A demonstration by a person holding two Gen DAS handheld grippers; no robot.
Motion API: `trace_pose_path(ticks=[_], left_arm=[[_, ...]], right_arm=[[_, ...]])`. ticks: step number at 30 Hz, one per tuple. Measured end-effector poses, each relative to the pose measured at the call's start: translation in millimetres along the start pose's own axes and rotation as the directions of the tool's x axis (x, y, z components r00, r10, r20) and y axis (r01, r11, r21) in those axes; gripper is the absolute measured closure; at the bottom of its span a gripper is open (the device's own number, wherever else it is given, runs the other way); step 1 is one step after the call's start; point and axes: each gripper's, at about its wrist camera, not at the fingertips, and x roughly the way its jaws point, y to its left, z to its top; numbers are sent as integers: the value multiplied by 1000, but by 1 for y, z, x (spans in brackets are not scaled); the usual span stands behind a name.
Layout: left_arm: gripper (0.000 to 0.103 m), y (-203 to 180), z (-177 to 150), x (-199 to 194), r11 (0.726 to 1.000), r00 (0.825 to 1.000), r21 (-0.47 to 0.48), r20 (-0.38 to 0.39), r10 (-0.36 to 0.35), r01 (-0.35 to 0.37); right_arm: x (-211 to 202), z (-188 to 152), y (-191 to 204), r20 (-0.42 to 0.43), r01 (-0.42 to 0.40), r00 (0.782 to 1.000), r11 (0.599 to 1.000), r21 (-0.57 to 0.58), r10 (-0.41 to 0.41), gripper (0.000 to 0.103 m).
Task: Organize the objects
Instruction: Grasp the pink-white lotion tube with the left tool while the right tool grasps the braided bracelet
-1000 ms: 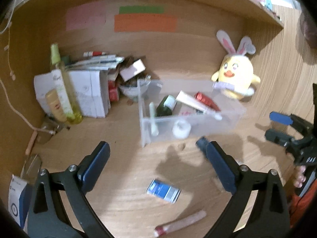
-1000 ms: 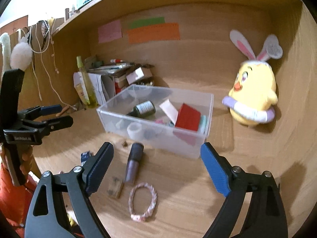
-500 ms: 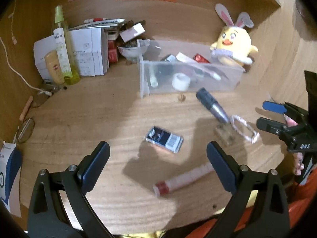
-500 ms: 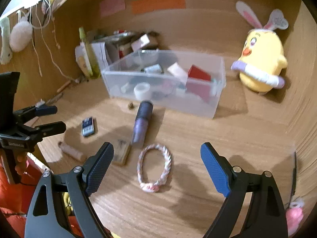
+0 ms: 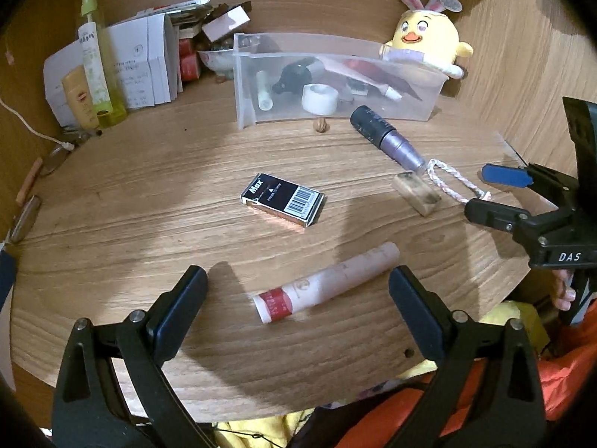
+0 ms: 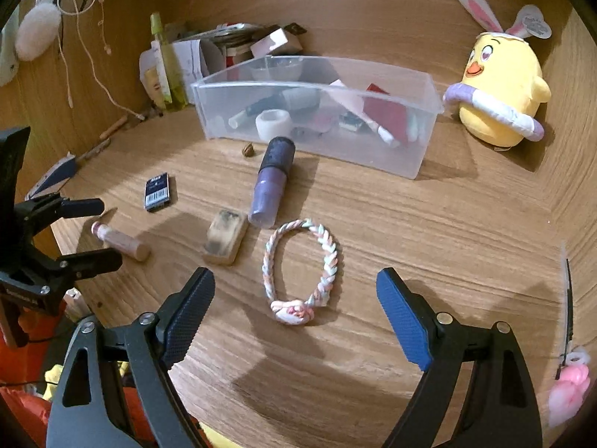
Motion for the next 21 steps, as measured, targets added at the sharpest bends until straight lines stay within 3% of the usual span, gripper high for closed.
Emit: trace_pose_path(ticks=[4, 9, 11, 16, 21], left_arm=[[6, -4, -1, 1, 1000, 1000, 28, 19, -5, 5], [26, -10, -2, 1, 998, 999, 64, 45, 3, -6], [39, -11, -2, 0, 998, 999, 70, 52, -4, 0], [60, -15, -1, -1, 996, 998, 85, 56, -22, 17], [81, -21, 2, 1, 995, 998, 96, 57, -24, 18]], right_arm=[[6, -3, 0, -10, 1, 1000, 1000, -1, -1, 39], [6, -3, 1, -3, 11, 1000, 1000, -9, -11, 60], [5, -3, 1, -2, 12, 1000, 1000, -8, -12, 70], [3, -4, -3, 1, 3, 1000, 1000, 8, -3, 82], [1, -5, -7, 4, -32, 999, 999, 40, 32, 84]])
